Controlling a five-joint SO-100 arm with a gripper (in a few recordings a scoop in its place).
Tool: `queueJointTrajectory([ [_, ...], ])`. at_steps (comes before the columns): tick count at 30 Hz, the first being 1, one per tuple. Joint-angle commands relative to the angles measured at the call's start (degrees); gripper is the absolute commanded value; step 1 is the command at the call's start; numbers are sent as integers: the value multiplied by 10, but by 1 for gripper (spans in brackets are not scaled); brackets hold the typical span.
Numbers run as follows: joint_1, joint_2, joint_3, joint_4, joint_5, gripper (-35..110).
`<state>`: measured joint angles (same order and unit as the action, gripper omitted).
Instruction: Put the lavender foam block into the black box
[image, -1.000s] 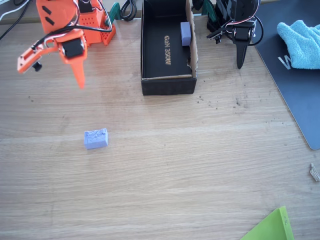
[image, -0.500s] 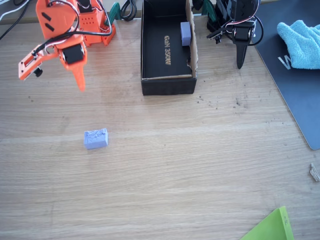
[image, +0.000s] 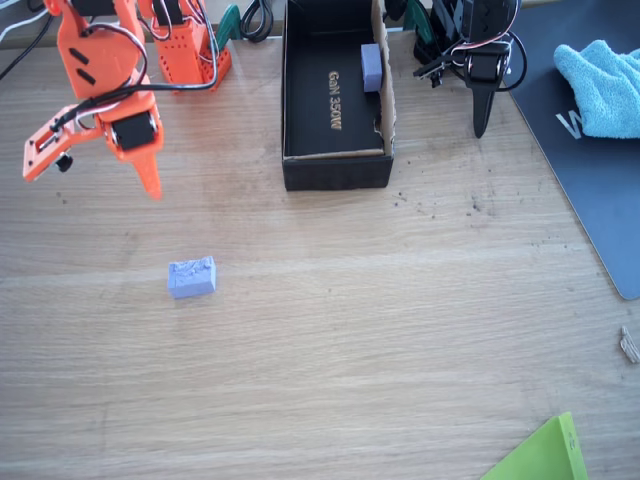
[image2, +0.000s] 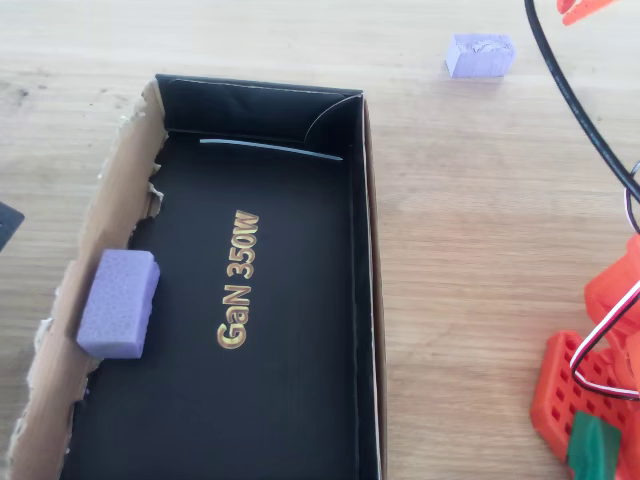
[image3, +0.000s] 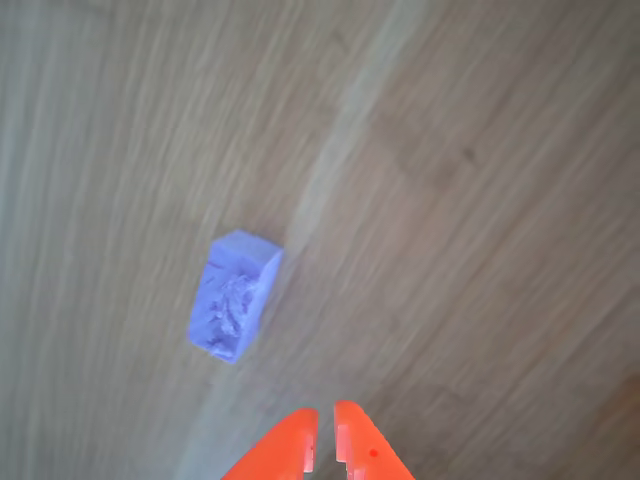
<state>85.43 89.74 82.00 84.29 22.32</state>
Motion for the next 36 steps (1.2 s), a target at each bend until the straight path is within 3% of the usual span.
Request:
queueJointTrajectory([
  [1, 14, 9, -23, 4, -9, 0],
  [17, -7, 16, -29, -44, -47, 0],
  [36, -69, -41, -111, -31, -112, 0],
])
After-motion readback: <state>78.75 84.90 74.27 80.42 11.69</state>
